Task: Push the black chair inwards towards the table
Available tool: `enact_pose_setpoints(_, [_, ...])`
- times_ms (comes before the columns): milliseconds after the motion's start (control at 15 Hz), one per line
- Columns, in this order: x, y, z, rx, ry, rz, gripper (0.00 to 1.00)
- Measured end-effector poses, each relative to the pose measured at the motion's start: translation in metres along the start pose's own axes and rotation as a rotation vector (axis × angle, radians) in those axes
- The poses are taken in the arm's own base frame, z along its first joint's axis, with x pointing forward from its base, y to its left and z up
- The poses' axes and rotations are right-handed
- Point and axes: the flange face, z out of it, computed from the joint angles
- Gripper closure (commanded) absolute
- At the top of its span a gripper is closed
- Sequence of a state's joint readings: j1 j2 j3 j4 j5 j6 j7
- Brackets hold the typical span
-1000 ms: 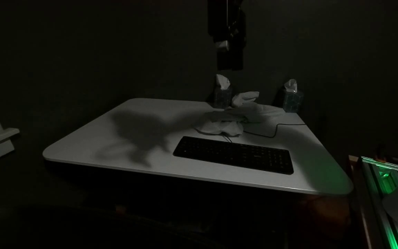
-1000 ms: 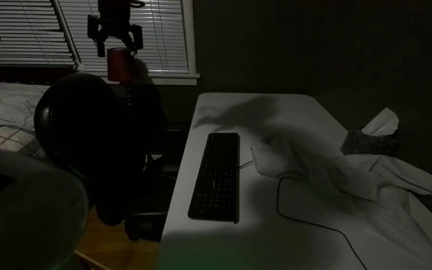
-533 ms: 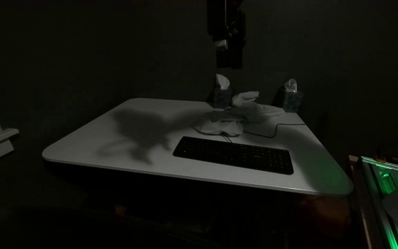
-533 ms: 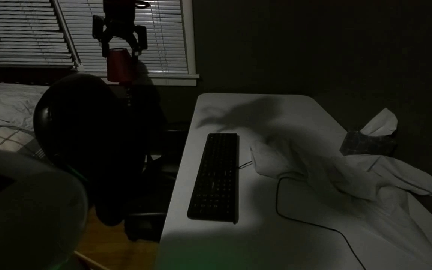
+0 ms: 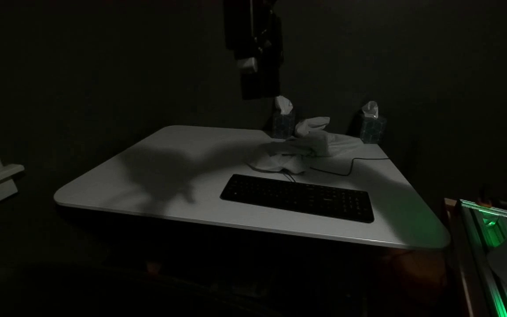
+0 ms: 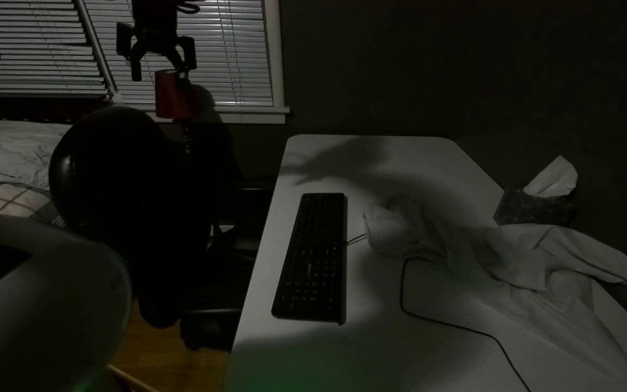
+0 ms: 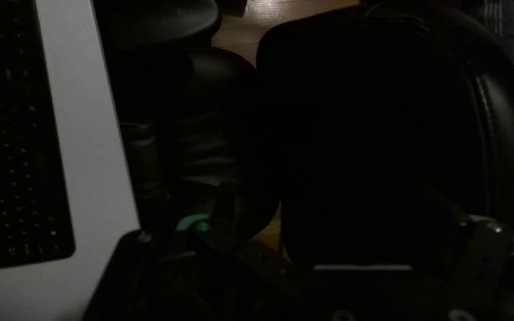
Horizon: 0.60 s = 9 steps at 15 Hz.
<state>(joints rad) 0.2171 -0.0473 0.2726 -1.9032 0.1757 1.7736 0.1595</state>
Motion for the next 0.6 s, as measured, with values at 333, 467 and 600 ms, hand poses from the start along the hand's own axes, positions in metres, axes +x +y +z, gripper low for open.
enact_pose_setpoints(333, [0.047,-0.072,0.026,0.010,-0.028,-0.049,0.00])
enact_pose_setpoints(467, [0.065,-0.091,0.041,0.008,-0.044,-0.038,0.00])
enact_pose_setpoints(600, [0.080,-0.110,0.054,0.012,-0.054,-0.020,0.00])
